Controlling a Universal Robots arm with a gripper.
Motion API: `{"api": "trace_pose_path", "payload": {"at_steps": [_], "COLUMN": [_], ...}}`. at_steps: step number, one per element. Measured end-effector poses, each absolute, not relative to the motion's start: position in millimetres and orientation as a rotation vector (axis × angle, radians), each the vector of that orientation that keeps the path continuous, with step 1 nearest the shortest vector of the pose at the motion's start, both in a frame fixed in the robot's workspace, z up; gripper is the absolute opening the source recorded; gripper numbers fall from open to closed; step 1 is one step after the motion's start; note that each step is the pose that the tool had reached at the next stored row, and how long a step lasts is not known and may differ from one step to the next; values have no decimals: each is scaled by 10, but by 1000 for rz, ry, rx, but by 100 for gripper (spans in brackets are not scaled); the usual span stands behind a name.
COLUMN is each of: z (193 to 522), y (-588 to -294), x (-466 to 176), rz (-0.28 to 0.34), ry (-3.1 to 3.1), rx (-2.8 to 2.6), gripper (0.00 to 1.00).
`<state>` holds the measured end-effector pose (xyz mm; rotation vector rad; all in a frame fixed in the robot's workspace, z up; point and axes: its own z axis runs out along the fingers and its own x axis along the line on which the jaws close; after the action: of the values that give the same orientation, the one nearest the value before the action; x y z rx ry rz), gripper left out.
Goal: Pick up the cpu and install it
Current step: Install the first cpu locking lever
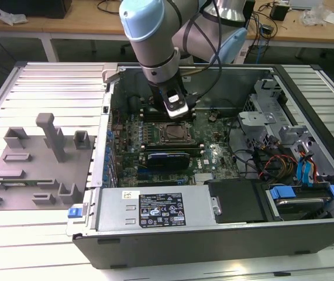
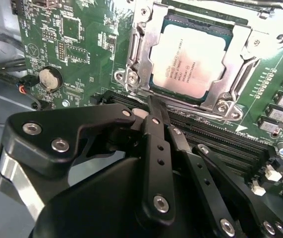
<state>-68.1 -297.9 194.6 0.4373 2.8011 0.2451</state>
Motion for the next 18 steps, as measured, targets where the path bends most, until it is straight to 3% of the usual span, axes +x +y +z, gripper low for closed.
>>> {"api": "trace_pose_path", "payload": {"at_steps": [18], "z": [2074], "y": [-2984], "x": [-719], "rz": [255], "ry": [2782], "rx": [448], "gripper": [11]}}
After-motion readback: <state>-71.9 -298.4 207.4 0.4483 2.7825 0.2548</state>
